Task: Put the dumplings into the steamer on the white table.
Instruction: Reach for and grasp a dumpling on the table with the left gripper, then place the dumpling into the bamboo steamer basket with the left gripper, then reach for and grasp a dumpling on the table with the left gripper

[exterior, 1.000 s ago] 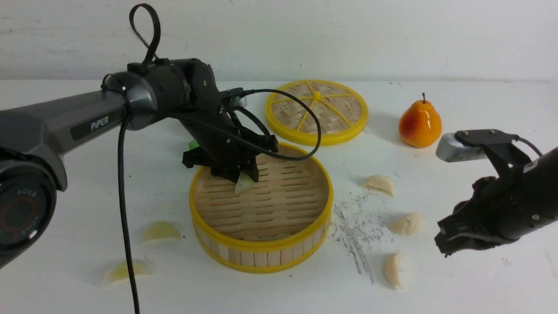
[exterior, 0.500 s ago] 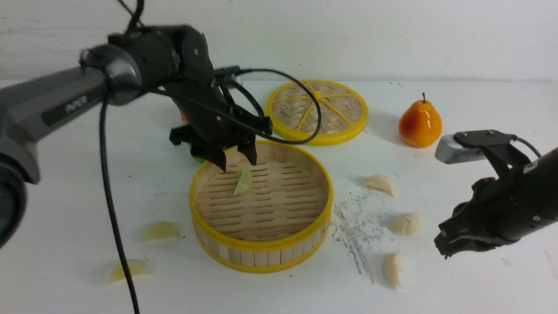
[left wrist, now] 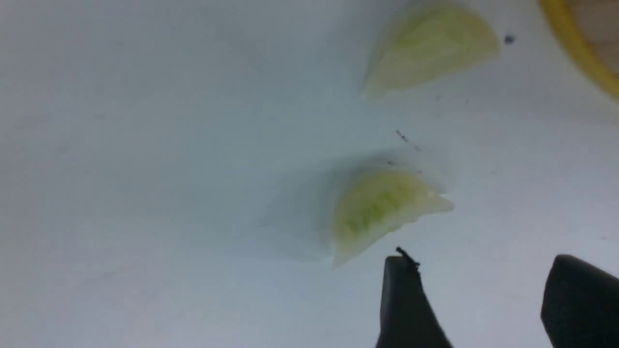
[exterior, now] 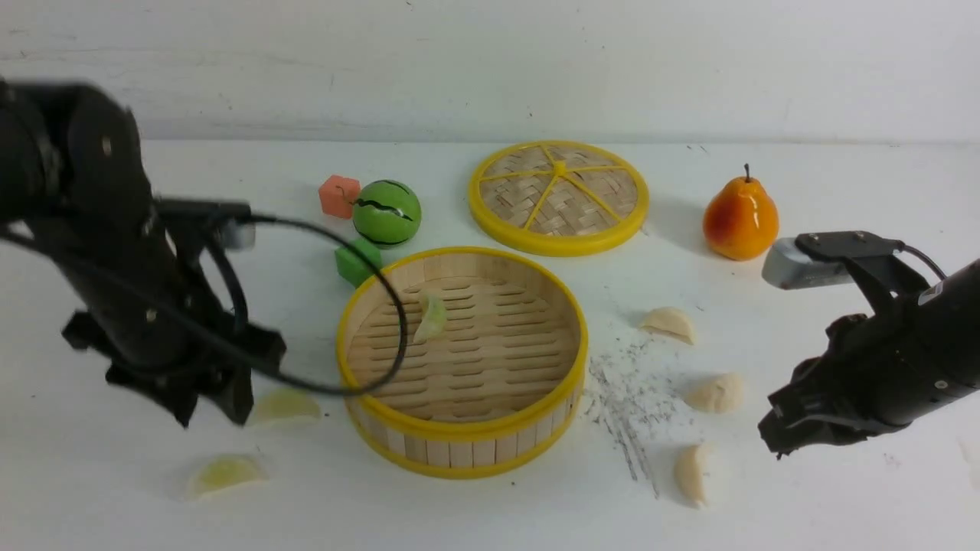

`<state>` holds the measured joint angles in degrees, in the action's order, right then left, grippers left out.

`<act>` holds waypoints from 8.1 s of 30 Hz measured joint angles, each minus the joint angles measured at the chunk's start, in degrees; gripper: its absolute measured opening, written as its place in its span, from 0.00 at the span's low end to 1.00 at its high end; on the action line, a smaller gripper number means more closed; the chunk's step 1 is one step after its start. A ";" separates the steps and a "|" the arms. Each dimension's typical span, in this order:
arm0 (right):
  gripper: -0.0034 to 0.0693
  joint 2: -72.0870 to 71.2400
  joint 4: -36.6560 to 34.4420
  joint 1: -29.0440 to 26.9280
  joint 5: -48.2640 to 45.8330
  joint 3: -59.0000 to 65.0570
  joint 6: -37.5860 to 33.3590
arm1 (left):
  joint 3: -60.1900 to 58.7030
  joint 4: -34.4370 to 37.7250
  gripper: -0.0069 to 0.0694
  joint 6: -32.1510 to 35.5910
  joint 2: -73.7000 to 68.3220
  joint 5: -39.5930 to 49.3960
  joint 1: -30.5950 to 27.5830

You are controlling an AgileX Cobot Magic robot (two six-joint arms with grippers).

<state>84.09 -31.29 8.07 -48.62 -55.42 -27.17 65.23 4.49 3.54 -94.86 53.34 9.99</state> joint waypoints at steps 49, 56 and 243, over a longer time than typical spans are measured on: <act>0.18 0.01 -1.96 0.00 2.34 -0.02 -0.24 | 23.43 33.50 0.43 5.38 -9.52 -9.21 10.15; 0.18 0.01 -2.17 0.00 1.80 -0.06 -0.30 | 30.71 29.89 0.43 5.50 -23.08 -16.37 14.46; 0.30 0.40 -8.04 0.00 1.97 -0.13 -6.01 | 4.35 2.42 0.52 -1.90 -12.76 -15.77 1.79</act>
<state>84.49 -39.33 8.07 -46.65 -55.55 -33.18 69.58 6.91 1.64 -107.62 37.57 11.79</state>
